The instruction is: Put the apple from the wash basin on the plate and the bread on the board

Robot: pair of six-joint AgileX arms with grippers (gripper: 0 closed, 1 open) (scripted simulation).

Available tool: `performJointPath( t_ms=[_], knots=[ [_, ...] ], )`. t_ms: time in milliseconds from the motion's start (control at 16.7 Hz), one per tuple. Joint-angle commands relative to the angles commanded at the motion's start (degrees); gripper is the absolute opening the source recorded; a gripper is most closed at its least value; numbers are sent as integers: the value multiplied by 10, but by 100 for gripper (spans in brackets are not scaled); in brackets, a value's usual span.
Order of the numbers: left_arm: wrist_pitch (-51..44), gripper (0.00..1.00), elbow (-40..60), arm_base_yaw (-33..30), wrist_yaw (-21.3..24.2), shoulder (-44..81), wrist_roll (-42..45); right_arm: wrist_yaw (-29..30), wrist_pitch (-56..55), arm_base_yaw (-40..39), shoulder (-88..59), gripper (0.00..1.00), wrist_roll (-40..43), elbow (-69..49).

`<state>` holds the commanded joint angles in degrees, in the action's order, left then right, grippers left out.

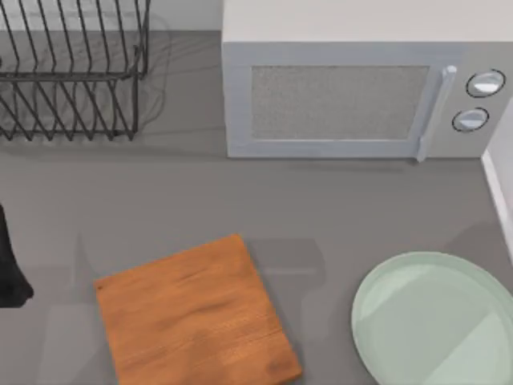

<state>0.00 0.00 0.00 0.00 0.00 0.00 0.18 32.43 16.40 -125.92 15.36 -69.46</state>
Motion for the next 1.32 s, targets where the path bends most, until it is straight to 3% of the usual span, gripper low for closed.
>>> performJointPath(
  t_ms=[480, 1260, 1320],
  knots=[
    [0, 100, 0, 0, 0, 0, 0, 0, -66, 0, -49, 100, -1, 28],
    [0, 100, 0, 0, 0, 0, 0, 0, -66, 0, -49, 2, -1, 28],
    [0, 100, 0, 0, 0, 0, 0, 0, -66, 0, -49, 0, -1, 28]
  ],
)
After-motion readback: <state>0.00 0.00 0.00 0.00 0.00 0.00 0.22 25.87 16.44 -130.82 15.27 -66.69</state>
